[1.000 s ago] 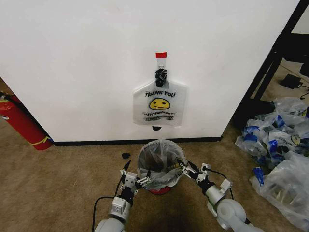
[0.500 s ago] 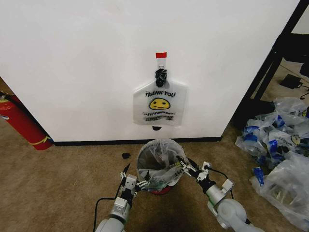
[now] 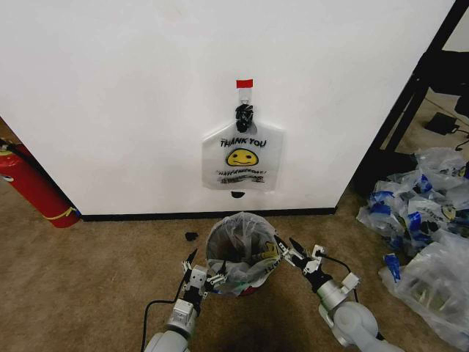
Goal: Pick up the garbage bag from the wall and place it over the trash bin.
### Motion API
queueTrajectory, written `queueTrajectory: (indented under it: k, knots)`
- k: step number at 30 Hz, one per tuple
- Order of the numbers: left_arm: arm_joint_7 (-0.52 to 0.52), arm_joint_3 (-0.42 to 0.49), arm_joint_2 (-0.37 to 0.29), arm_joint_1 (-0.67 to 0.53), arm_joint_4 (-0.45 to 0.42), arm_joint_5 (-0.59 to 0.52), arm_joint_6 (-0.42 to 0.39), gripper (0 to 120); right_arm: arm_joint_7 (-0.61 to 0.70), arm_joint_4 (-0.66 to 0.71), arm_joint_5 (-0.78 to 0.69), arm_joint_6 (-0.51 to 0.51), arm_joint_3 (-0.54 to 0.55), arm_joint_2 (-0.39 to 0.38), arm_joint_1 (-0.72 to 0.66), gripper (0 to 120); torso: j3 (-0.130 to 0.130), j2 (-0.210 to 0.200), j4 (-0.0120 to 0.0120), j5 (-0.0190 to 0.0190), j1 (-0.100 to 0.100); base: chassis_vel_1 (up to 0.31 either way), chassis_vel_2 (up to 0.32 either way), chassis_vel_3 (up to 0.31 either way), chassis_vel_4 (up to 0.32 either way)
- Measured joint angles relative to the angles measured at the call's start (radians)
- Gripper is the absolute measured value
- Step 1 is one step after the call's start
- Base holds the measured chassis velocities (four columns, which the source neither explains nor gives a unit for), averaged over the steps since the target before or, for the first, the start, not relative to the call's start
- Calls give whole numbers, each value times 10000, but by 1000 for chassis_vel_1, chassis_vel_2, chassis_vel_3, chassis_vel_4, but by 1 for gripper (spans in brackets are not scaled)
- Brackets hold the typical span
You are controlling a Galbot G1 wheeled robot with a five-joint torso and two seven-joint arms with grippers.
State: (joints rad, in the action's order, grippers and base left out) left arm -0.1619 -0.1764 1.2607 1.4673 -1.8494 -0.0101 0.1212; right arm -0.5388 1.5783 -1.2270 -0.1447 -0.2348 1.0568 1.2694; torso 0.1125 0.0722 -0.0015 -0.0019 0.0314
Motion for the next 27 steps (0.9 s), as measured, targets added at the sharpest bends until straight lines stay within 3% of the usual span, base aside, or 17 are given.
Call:
queueTrajectory:
  k: [3,7,14,15,17,19,22,24,26,27]
  knots:
    - [32,-12,-44,187,-945,2,155,100,-1396,-47,-470,-80,-204,-3,-74,100,0,0,-1,2,0,0,0,0,0]
    - [56,-83,-61,244,-1436,3,164,100,-1599,3,-777,-309,-315,4,-212,100,0,0,-1,2,0,0,0,0,0]
    - [-398,-566,-76,360,-1716,-388,152,100,1527,132,685,-688,-746,-32,-472,100,0,-1,3,3,0,0,0,0,0]
    - [-430,-665,-76,392,-1860,-563,132,100,1304,120,688,-735,-915,-64,-452,100,0,-1,3,1,0,0,0,0,0]
    - [-425,-1219,-85,361,-2362,-1245,46,100,-329,257,642,-871,-1658,-132,-246,100,0,0,-4,2,0,0,0,0,0]
    - [-377,-1417,-85,313,-2496,-1457,25,100,-715,422,792,-1014,-1903,-128,-159,100,0,0,-3,1,0,0,0,0,0]
    - [-14,-2351,-18,86,-2956,-2307,-70,100,-157,1652,2561,-1866,-2743,142,470,100,-1,0,4,3,0,0,0,0,0]
    - [247,-2838,124,28,-3091,-2607,-92,100,1168,2803,4881,-2158,-3423,522,1282,100,-2,0,1,-4,0,0,0,0,0]
    - [543,-3207,371,19,-3074,-2663,-10,100,1677,3347,6333,-2615,-3915,945,1945,100,-2,0,-7,-5,0,0,0,0,0]
    - [543,-3207,371,19,-3074,-2663,-10,100,1677,3347,6333,-2615,-3915,945,1945,100,-2,0,-7,-5,0,0,0,0,0]
